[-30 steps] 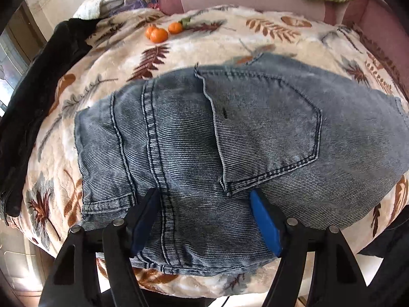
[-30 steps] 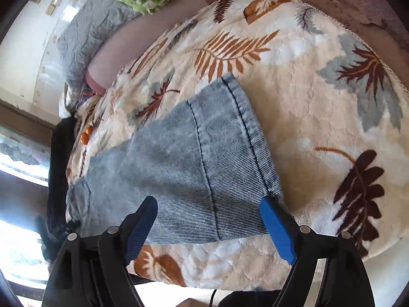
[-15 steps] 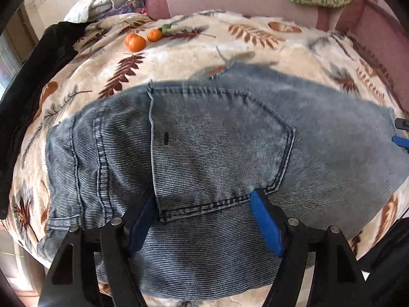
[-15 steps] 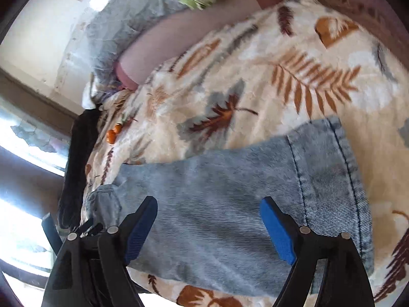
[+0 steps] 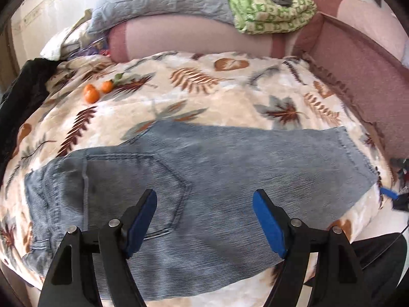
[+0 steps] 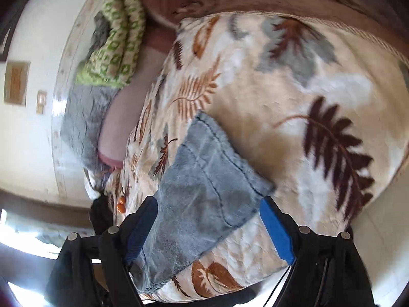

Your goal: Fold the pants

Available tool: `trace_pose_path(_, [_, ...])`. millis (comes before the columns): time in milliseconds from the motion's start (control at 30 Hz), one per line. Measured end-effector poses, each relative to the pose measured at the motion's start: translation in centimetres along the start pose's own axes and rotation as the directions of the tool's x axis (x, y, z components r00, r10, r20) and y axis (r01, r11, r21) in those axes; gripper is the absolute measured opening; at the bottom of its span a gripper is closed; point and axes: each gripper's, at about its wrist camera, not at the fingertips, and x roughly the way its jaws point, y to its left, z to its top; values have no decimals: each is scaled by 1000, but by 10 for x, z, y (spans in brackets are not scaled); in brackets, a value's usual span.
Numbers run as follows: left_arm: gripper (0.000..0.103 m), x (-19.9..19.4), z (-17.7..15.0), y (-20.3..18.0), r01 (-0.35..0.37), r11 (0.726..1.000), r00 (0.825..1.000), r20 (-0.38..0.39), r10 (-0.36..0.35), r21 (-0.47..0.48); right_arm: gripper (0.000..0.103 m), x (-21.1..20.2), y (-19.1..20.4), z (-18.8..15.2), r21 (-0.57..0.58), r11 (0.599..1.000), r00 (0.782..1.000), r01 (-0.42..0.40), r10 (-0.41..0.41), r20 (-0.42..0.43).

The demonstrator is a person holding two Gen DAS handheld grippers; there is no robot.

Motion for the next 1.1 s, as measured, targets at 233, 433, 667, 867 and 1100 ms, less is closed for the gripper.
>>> trace_pose_path(233, [78,12,3,-35,19,999,999,48,-20,31,84,30,-18,1,48,997,998,-54,53,19])
trace_pose_path(433, [78,60,-21,-25,-40,999,994,-105,41,6,65,37,-8,2,-17,999,998,50,-49,49])
trace_pose_path(667, [80,60,-30,-25,-44,998,997,-68,46,43,25,30,30,2,-252,943,975,219,-203,90])
trace_pose_path(867, [82,60,-30,-26,-37,998,998,-56,40,57,23,30,73,-18,-461,774,900,434,-349,261])
trace_pose_path(1100, [82,58,-30,-26,-28,998,998,-63,31,57,41,27,41,-14,-373,829,909,417,-371,190])
